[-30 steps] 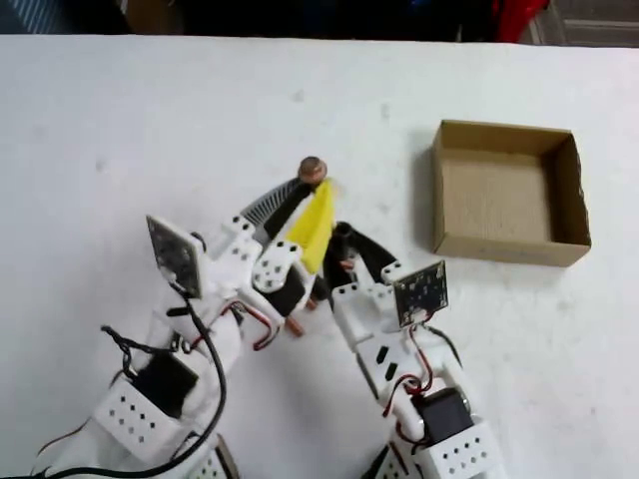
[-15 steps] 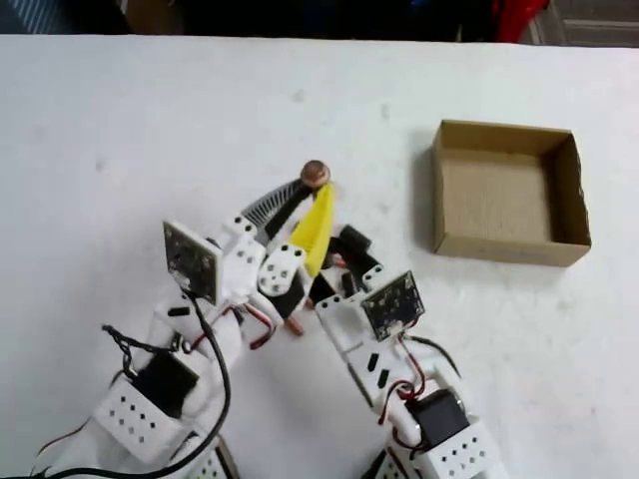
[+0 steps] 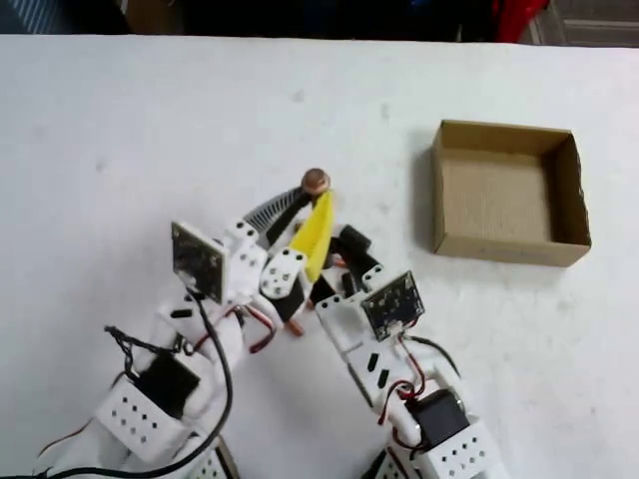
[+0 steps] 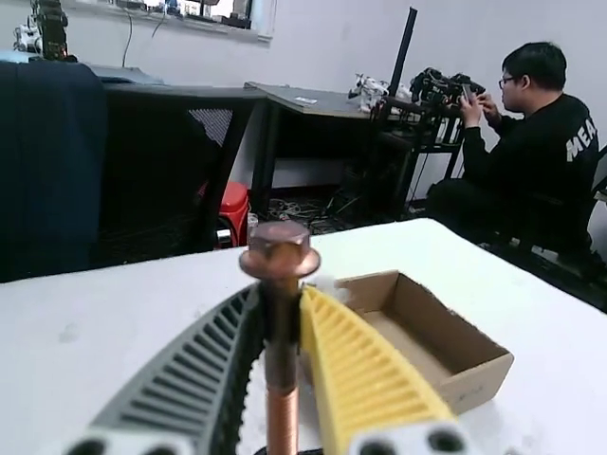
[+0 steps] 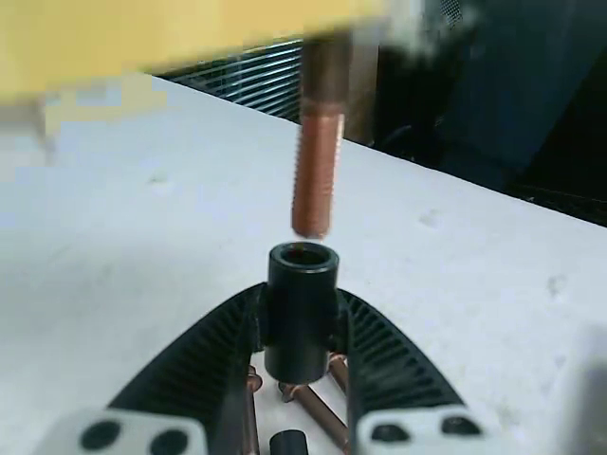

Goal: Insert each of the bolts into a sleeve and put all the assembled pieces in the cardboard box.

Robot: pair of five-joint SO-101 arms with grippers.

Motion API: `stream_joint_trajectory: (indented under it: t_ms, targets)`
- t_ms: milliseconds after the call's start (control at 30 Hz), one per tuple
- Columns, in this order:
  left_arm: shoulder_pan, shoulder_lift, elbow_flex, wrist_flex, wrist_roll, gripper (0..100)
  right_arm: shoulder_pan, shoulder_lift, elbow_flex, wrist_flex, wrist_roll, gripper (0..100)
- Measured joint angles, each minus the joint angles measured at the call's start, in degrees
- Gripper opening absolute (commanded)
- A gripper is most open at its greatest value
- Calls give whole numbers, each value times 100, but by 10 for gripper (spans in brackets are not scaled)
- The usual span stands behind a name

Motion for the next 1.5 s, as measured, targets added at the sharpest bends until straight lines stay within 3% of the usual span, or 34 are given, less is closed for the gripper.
stream_joint_trajectory:
  t_ms: [1500]
  targets:
    - [44,-79,1046,-185,9,28,9,9,0,9,0,17]
